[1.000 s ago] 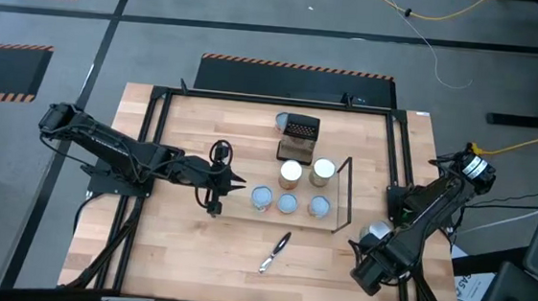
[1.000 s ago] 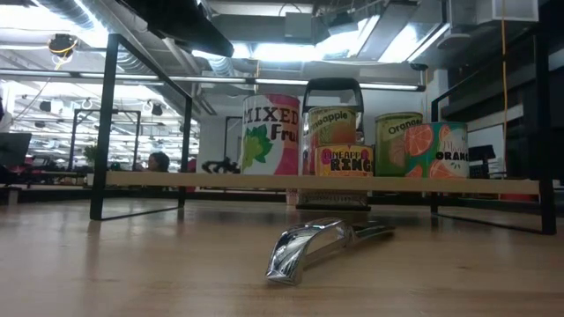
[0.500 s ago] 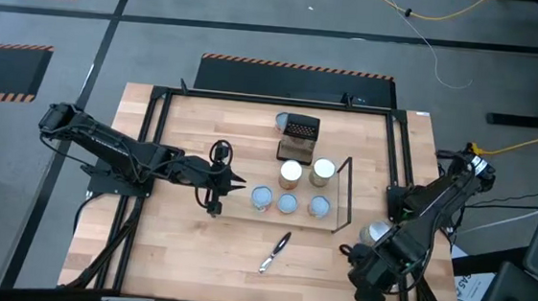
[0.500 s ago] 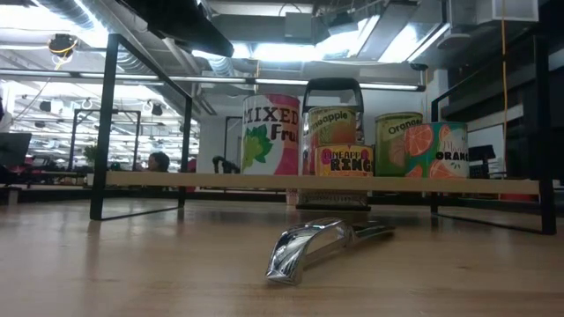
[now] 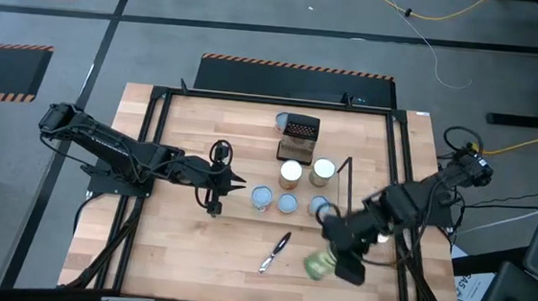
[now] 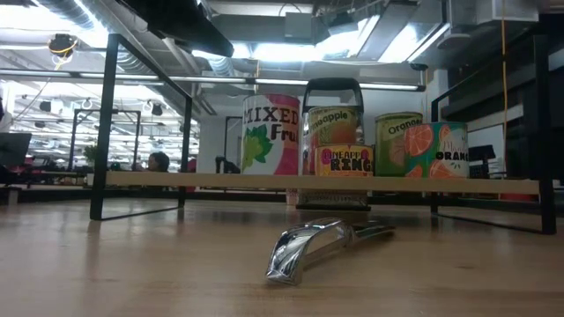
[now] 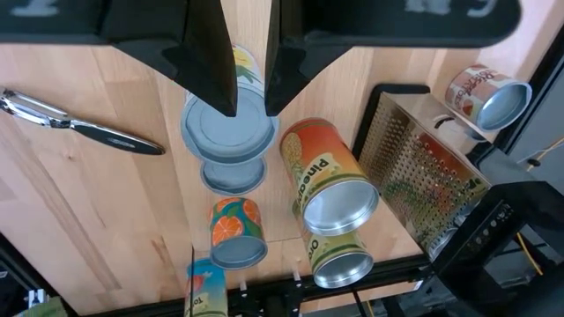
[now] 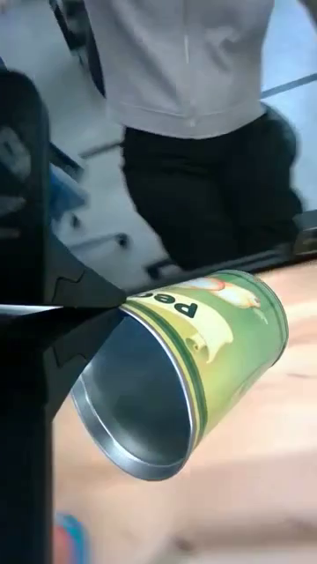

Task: Pick and place cans onto a shelf
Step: Put the canned peaches on the shelf

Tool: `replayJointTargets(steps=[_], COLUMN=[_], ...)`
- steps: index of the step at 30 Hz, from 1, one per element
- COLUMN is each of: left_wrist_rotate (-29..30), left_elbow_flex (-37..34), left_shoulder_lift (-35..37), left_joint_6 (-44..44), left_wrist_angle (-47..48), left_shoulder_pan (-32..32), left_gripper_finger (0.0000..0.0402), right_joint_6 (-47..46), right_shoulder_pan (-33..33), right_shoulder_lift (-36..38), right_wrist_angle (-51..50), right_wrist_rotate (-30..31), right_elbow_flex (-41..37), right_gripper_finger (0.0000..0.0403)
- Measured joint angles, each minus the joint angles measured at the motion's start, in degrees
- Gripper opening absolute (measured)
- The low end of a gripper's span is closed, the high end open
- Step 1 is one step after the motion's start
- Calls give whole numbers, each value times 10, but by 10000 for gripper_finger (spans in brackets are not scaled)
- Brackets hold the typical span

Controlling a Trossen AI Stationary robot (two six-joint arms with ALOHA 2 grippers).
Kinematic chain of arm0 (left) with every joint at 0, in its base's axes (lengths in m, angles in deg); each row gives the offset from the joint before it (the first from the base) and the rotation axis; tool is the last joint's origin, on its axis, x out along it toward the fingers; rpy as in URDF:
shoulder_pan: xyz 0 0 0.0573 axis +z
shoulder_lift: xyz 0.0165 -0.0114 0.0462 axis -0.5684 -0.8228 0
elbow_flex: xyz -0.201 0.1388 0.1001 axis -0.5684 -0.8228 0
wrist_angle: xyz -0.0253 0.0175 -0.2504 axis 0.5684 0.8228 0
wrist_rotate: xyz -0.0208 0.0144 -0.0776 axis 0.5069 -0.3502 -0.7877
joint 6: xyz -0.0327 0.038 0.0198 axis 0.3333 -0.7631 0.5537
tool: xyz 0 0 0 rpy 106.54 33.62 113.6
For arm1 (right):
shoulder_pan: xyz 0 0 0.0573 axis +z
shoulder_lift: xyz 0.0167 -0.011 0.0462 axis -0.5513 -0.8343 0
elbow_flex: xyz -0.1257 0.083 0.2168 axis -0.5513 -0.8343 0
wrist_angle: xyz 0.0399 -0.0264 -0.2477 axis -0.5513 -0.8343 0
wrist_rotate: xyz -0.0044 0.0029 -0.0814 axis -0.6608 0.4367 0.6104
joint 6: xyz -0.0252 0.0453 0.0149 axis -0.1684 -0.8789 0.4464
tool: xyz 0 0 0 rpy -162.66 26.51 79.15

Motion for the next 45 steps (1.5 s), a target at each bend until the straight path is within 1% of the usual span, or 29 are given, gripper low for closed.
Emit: replayJointTargets(steps=[6, 12, 17, 20, 23, 26, 29, 34, 39, 45], left_wrist_rotate=[0, 9, 20, 25, 25, 25, 31, 39, 40, 40], left_elbow_flex=[0, 0, 0, 0, 0, 0, 0, 0, 0, 0], left_shoulder_lift=[0, 0, 7, 21, 42, 66, 88, 133, 165, 177], left_joint_6=[0, 0, 0, -1, -4, -4, -4, -4, -1, -5], left_wrist_angle=[0, 0, 2, -3, -4, 8, 26, 80, 115, 123], left_shoulder_pan=[0, 0, 0, 0, 0, 0, 0, 0, 0, 0], left_gripper_finger=[55, 55, 55, 55, 55, 55, 55, 55, 55, 55], right_joint_6=[172, 320, 418, 478, 552, 620, 659, 702, 721, 722], right_shoulder_pan=[-80, -161, -223, -255, -283, -309, -331, -357, -371, -376], right_shoulder_lift=[0, 0, -4, -26, -64, -112, -160, -229, -277, -320], right_wrist_angle=[7, 16, 13, 0, -6, -38, -68, -103, -104, -108], right_wrist_rotate=[55, 82, 102, 121, 123, 123, 128, 185, 186, 186], right_elbow_flex=[35, 61, 90, 125, 172, 227, 274, 328, 343, 343], right_gripper_finger=[3, 3, 3, 3, 3, 3, 3, 3, 3, 3])
